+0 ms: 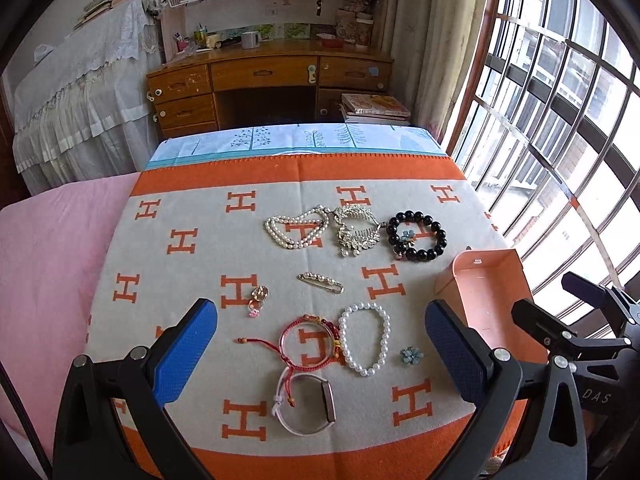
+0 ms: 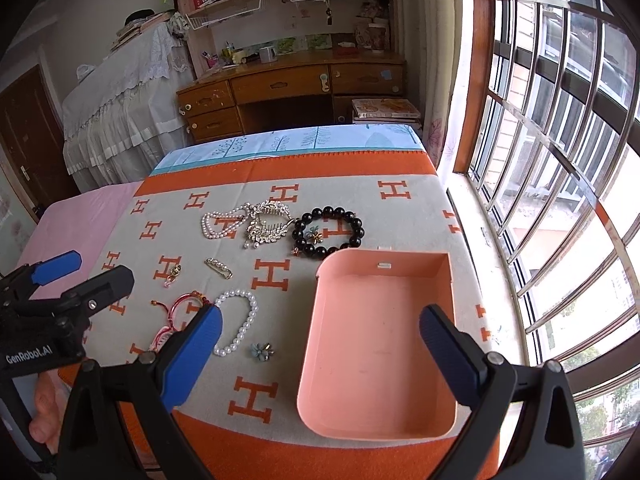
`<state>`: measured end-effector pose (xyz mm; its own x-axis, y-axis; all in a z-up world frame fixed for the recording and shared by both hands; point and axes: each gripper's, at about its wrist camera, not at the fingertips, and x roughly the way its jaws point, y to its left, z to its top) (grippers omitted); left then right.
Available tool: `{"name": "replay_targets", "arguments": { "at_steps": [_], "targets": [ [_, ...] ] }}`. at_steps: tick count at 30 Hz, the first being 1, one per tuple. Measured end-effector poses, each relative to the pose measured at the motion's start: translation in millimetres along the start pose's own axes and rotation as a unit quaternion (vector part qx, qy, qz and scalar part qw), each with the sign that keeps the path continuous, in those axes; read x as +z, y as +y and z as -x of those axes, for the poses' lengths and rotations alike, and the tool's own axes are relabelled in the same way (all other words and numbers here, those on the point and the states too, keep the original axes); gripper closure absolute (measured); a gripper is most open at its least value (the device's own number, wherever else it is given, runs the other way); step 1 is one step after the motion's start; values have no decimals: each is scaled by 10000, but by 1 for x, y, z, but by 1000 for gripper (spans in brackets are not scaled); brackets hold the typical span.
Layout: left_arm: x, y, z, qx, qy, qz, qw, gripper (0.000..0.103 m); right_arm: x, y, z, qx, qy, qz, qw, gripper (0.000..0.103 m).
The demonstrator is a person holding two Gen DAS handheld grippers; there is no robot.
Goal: Organize jewelry
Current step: 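Grasp the black bead bracelet with the right gripper while the left gripper grasps the pearl necklace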
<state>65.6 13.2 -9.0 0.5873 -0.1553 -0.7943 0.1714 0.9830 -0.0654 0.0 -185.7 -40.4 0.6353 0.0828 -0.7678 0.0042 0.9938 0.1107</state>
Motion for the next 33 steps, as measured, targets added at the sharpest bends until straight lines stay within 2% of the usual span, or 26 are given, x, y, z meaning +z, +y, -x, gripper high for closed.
{"name": "replay_targets", "arguments": {
  "at_steps": [5,10,15,19,23,27,29,33],
  "targets": [
    [37,30,-19,91,323,127,9994,1,36,-14,-18,86,171,-143,9997,4],
    [67,61,-46,-84,566,471,9972,1,73,-25,-45,132,395,-293,9987,7],
    [85,81,-97,-28,1068,632,9923,1,97,-38,-91,90,832,-408,9957,13],
    [85,93,-152,-147,1583,901,9832,1,102,-53,-141,81,1399,-582,9884,25],
    [82,95,-192,-82,1810,1049,9778,3,97,-65,-185,35,1884,-694,9796,38],
    [83,87,-217,19,1915,864,9777,3,93,-66,-211,16,2229,-635,9728,39],
    [85,84,-227,62,1988,754,9771,3,90,-63,-218,47,2317,-510,9714,45],
    [90,78,-246,100,2120,595,9754,10,88,-47,-218,83,2304,-50,9730,45]
  ]
}}
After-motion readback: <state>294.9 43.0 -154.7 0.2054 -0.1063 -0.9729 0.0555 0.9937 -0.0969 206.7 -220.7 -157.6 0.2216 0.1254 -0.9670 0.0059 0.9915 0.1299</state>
